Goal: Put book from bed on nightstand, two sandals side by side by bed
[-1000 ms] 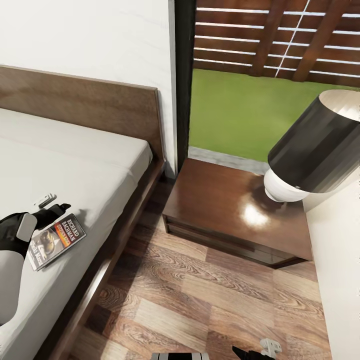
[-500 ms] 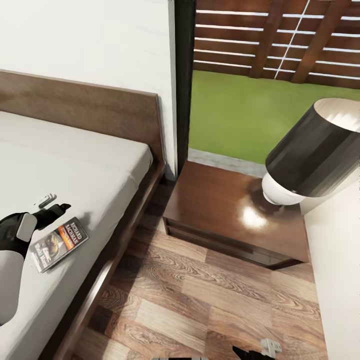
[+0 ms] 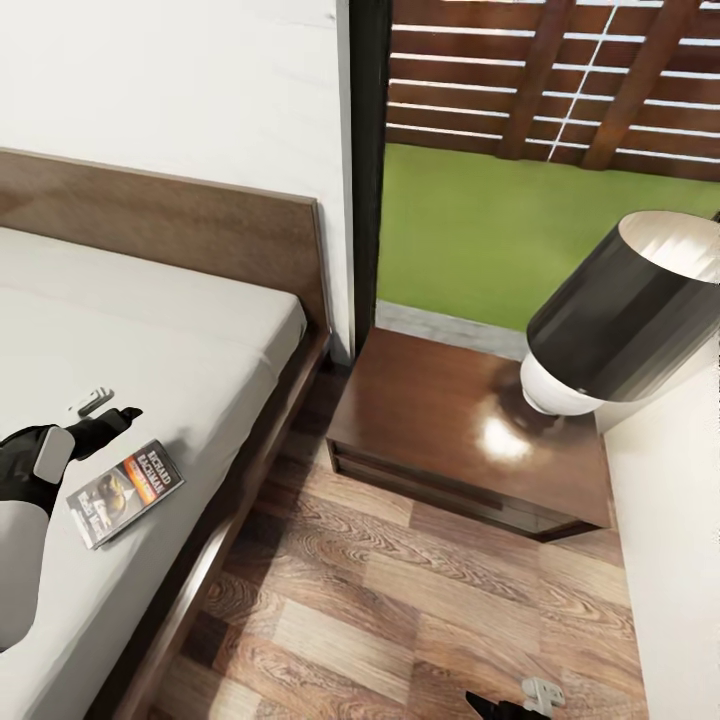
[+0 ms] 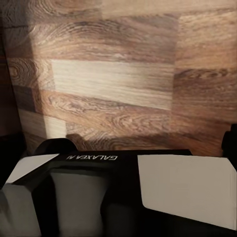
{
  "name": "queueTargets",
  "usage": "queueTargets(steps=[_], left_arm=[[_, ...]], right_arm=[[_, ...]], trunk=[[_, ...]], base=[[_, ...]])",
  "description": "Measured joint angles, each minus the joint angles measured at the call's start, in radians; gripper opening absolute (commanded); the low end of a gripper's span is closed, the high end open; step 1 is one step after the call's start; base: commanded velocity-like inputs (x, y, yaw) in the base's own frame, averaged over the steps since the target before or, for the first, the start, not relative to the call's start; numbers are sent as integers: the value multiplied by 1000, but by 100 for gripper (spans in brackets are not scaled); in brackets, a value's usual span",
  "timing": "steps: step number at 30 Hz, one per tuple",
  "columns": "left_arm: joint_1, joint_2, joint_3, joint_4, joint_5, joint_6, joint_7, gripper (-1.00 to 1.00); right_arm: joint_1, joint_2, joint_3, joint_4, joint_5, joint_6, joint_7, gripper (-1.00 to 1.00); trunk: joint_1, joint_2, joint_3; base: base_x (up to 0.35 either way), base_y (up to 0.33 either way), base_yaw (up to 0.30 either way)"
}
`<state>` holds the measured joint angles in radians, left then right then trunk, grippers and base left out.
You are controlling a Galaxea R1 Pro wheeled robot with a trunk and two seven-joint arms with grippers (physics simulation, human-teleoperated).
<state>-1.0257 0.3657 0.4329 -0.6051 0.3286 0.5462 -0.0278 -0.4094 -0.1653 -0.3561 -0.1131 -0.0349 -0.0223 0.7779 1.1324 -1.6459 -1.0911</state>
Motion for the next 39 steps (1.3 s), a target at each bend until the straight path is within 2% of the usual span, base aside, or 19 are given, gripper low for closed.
queueTargets(steps=[21,25,27,29,36,39], left_arm=[[0,-5,-2,23,1,6,-3,100],[0,-52,-3,20,2,31,-6,100],[0,-87,-5,18,4,81,-53,100],[0,-108,-5,17,2,97,-107,100],[0,-152,-6,17,2,109,-209,100],[0,-166,-6,18,1,132,-277,100]], right_arm=[[0,0,0,0,0,0,0,100],[0,0,0,0,0,0,0,100],[0,0,0,0,1,0,0,100],[0,0,0,0,1,0,0,100],[0,0,0,0,1,0,0,100],[0,0,0,0,1,0,0,100]], trunk=[[-81,147,66],[-96,175,78],[-103,189,85],[-111,203,91],[-138,252,113],[-150,273,122]], base=[[0,0,0],[0,0,0],[0,0,0],[0,0,0],[0,0,0],[0,0,0]])
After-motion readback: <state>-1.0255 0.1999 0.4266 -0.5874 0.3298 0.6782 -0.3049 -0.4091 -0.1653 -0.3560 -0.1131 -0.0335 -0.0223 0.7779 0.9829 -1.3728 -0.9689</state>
